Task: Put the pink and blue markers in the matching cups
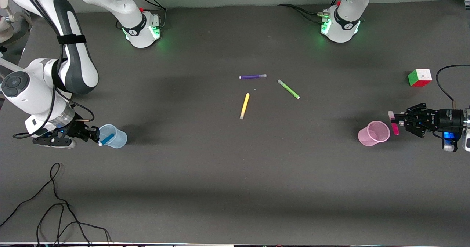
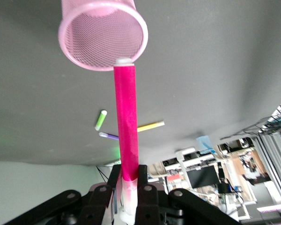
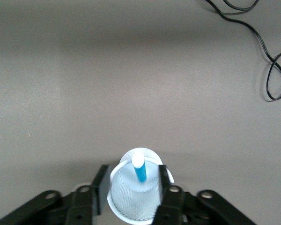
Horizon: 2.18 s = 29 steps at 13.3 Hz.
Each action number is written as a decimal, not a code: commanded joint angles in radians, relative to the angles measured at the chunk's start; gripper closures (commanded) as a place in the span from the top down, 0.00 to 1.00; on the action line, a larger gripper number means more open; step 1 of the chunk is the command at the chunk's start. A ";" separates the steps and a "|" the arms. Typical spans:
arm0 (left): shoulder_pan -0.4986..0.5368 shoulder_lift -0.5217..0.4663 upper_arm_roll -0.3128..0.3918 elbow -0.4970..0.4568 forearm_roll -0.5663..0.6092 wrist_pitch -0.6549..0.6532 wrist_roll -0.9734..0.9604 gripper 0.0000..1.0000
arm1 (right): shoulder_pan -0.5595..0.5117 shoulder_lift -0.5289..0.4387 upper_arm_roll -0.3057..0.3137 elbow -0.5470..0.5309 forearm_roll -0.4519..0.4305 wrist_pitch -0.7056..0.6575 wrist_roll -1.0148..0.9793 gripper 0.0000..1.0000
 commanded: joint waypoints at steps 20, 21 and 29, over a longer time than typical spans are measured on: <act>-0.253 -0.252 -0.011 -0.019 0.679 0.212 0.222 0.99 | -0.119 -0.270 0.240 0.441 -0.058 -0.795 0.015 1.00; -0.275 -0.290 -0.011 -0.025 0.713 0.212 0.222 0.99 | -0.119 -0.271 0.241 0.453 -0.057 -0.835 0.050 1.00; -0.369 -0.496 -0.017 -0.079 0.740 0.220 0.224 0.99 | -0.121 -0.273 0.283 0.455 -0.061 -0.876 0.081 1.00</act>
